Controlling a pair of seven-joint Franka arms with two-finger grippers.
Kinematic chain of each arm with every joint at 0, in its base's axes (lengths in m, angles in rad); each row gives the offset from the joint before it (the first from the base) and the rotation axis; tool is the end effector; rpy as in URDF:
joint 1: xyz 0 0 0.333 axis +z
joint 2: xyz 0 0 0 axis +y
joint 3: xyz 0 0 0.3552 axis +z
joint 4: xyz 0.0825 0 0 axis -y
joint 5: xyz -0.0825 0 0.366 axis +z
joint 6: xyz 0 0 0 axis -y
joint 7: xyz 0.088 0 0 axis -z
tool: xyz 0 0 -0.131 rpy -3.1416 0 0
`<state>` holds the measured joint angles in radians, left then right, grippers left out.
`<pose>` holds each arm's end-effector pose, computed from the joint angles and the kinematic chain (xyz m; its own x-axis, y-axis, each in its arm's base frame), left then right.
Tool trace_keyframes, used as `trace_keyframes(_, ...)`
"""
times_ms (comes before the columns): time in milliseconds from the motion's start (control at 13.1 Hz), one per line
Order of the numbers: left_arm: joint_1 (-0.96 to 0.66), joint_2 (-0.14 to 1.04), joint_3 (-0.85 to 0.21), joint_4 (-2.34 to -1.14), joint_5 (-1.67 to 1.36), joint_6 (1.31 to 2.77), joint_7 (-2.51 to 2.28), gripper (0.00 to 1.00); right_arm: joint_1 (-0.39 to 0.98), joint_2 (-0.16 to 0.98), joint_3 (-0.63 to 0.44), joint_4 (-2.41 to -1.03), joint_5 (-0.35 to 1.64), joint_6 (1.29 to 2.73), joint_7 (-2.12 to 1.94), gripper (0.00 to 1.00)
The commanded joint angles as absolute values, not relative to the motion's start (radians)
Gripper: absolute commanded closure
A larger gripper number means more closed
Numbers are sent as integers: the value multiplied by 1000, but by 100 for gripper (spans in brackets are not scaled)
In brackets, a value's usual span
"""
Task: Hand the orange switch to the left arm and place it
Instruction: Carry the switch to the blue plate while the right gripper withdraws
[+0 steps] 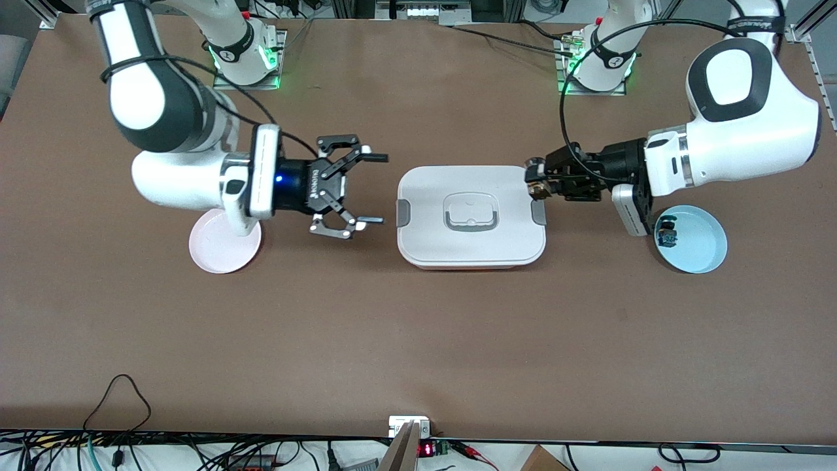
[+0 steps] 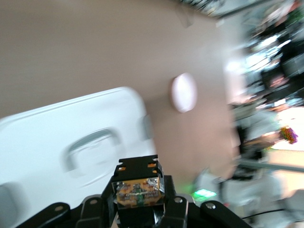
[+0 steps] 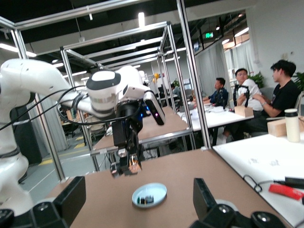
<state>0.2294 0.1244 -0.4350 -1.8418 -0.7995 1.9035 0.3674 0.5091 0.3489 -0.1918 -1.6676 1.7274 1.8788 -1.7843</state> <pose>0.5604 -0.1753 0.5107 0.9683 -0.2258 0.1069 -0.2334 -0.6652 0.7093 0.6101 0.3231 0.5131 0.2284 0.0508 0.9722 0.9734 -0.0286 -0.2272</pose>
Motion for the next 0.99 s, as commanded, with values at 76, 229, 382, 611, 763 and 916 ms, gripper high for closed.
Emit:
trace_keyframes(76,267,129,-443,-1827,-443,1875,387,82,474,319,-235,-1687,1536,1812,-1558,0)
trace_keyframes(229,291,144,-442,-1827,-236,1849,534,81,476,305,-244,-1686,1435,1816,-1377,0)
trace_keyframes(382,331,173,-442,-1825,-62,1839,677,80,477,302,-244,-1681,1362,1822,-1164,0)
trace_keyframes(611,379,227,-442,-1827,156,1844,910,80,491,302,-244,-1660,1251,1822,-768,0)
trace_keyframes(763,423,256,-443,-1827,263,1848,1055,80,495,304,-244,-1660,1156,1824,-596,0)
trace_keyframes(916,486,275,-443,-1830,311,1856,1219,81,495,304,-244,-1660,972,1821,-464,0)
